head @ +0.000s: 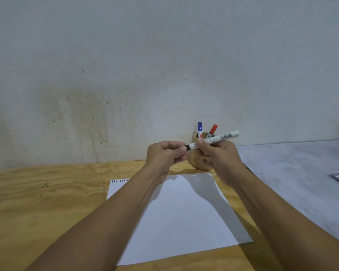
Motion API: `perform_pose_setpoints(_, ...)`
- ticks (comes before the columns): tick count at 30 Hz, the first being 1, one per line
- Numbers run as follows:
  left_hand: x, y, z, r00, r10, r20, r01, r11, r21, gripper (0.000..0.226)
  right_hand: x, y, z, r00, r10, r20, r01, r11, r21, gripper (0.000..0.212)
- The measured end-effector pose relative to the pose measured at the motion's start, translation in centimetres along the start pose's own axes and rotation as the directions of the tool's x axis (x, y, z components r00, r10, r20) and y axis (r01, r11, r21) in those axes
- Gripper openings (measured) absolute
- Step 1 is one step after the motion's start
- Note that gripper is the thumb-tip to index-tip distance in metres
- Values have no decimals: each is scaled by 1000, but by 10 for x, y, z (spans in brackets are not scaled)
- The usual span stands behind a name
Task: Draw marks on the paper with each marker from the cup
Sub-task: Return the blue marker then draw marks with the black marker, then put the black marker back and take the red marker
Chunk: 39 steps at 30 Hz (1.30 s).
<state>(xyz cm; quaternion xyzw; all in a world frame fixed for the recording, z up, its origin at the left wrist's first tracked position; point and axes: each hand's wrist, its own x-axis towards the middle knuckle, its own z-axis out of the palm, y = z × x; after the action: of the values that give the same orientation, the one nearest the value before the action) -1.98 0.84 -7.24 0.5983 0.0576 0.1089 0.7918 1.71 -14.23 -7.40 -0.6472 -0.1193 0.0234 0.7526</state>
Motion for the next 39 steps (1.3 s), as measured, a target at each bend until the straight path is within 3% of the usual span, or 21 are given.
perform_pose_setpoints(4, 4, -4, 21, 988, 155, 18, -153, 946, 286, 4, 11, -28, -17, 998, -3, -60, -2, 997, -84, 27)
perform_pose_setpoints(7, 14, -7, 30, 956, 291, 47, -260, 758, 599, 13, 27, -57, -37, 987, -41, -157, -23, 923, -384, 34)
perform_pose_setpoints(10, 21, -9, 32, 932, 305, 195, -335, 525, 782, 29, 45, -78, -59, 986, -105, -127, -27, 655, -755, 36)
perform_pose_setpoints(12, 27, -9, 32, 885, 304, 353, -450, 365, 815, 34, 54, -91, -68, 989, -132, -60, 5, 446, -895, 33)
perform_pose_setpoints(16, 37, -15, 34, 808, 272, 522, -565, 105, 819, 36, 68, -108, -67, 999, -27, 23, 28, 186, -982, 26)
perform_pose_setpoints(19, 41, -21, 35, 813, 260, 522, -553, 64, 830, 39, 76, -110, -55, 997, 22, 80, 79, 52, -995, 25)
perform_pose_setpoints(22, 41, -23, 35, 808, 276, 520, -563, 105, 820, 38, 83, -103, -48, 994, -25, 104, 106, 102, -989, 15)
perform_pose_setpoints(26, 43, -24, 33, 812, 270, 518, -562, 121, 818, 40, 90, -87, -41, 995, -60, 80, 92, 239, -967, 27)
perform_pose_setpoints(29, 43, -26, 32, 814, 266, 516, -562, 139, 815, 46, 94, -69, -41, 997, -64, 41, 59, 312, -948, 22)
perform_pose_setpoints(39, 47, -26, 27, 888, 165, 429, -460, 315, 830, 61, 105, -34, -37, 982, -33, -185, -139, 532, -835, 33)
